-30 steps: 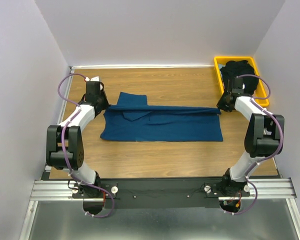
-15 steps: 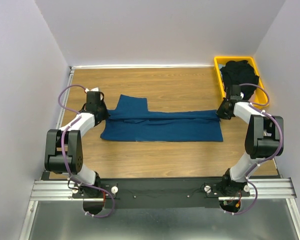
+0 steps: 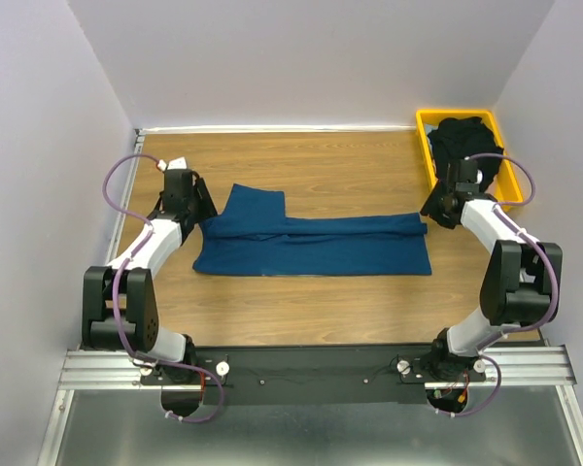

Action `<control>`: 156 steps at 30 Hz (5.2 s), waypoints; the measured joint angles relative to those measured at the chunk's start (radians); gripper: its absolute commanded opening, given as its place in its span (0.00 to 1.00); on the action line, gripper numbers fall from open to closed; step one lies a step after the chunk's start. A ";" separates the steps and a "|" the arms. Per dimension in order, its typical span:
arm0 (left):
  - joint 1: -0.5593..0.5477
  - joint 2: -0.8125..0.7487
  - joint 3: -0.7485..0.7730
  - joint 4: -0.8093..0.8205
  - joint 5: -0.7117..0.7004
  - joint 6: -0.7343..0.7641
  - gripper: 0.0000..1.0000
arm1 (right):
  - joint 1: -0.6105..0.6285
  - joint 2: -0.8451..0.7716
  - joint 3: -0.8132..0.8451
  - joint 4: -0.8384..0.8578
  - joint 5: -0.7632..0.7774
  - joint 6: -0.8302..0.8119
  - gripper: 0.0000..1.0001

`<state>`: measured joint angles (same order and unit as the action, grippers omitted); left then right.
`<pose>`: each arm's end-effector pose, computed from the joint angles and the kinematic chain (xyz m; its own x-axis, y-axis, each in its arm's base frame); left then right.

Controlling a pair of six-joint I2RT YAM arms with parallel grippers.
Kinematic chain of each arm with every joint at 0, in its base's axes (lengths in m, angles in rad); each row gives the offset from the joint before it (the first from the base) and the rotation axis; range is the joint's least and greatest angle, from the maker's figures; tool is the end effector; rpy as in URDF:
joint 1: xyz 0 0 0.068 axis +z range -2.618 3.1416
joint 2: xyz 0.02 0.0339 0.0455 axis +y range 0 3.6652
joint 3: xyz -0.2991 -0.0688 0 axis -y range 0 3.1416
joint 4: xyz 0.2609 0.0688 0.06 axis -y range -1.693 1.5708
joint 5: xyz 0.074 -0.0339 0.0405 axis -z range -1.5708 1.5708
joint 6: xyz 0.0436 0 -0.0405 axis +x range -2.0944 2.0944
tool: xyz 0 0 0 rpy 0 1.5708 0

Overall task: Fold and stack the t-shirts
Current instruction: Fold the tshirt

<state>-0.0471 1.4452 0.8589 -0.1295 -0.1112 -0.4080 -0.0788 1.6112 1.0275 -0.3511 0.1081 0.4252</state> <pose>0.3215 -0.0103 0.2389 -0.5871 -0.3671 -0.7215 -0.2939 0.9271 -0.2325 0.3511 -0.0324 0.2242 -0.6719 0.4644 -0.5769 0.4603 0.8721 0.1660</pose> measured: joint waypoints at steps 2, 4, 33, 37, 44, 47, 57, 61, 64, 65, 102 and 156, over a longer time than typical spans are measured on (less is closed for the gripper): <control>-0.022 0.018 0.057 -0.005 -0.018 0.014 0.72 | 0.018 -0.016 0.016 -0.005 -0.001 -0.014 0.62; -0.037 0.064 0.132 0.001 -0.027 0.025 0.72 | 0.057 -0.022 0.047 -0.008 -0.010 -0.034 0.62; -0.114 0.681 0.656 -0.109 0.030 0.057 0.53 | 0.465 0.712 0.591 0.413 -0.659 0.214 0.61; -0.124 0.681 0.656 -0.114 0.031 0.062 0.40 | 0.483 0.792 0.679 0.468 -0.703 0.266 0.61; -0.132 0.681 0.656 -0.124 0.033 0.068 0.11 | 0.526 0.903 0.819 0.515 -0.735 0.328 0.55; -0.134 0.681 0.655 -0.128 0.035 0.068 0.00 | 0.544 0.929 0.848 0.520 -0.742 0.341 0.40; -0.138 0.631 0.589 -0.127 0.042 0.067 0.00 | 0.568 0.948 0.839 0.512 -0.772 0.336 0.01; -0.138 0.531 0.520 -0.156 0.041 0.066 0.00 | 0.569 0.890 0.769 0.476 -0.781 0.306 0.01; -0.140 0.423 0.472 -0.158 0.046 0.063 0.00 | 0.576 0.800 0.673 0.454 -0.793 0.282 0.01; -0.143 0.378 0.449 -0.156 0.052 0.061 0.00 | 0.581 0.762 0.642 0.443 -0.799 0.272 0.01; -0.147 -0.554 -0.218 -0.476 0.198 -0.235 0.00 | 0.820 0.396 0.212 0.240 -0.837 0.059 0.04; -0.144 -0.274 -0.151 -0.182 -0.078 -0.127 0.65 | 0.595 0.349 0.443 -0.115 -0.263 -0.162 0.53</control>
<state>-0.1909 1.1709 0.7082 -0.3111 -0.1890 -0.5346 0.5163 1.9598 1.4700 -0.4664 -0.1551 0.2634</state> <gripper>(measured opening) 0.716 0.526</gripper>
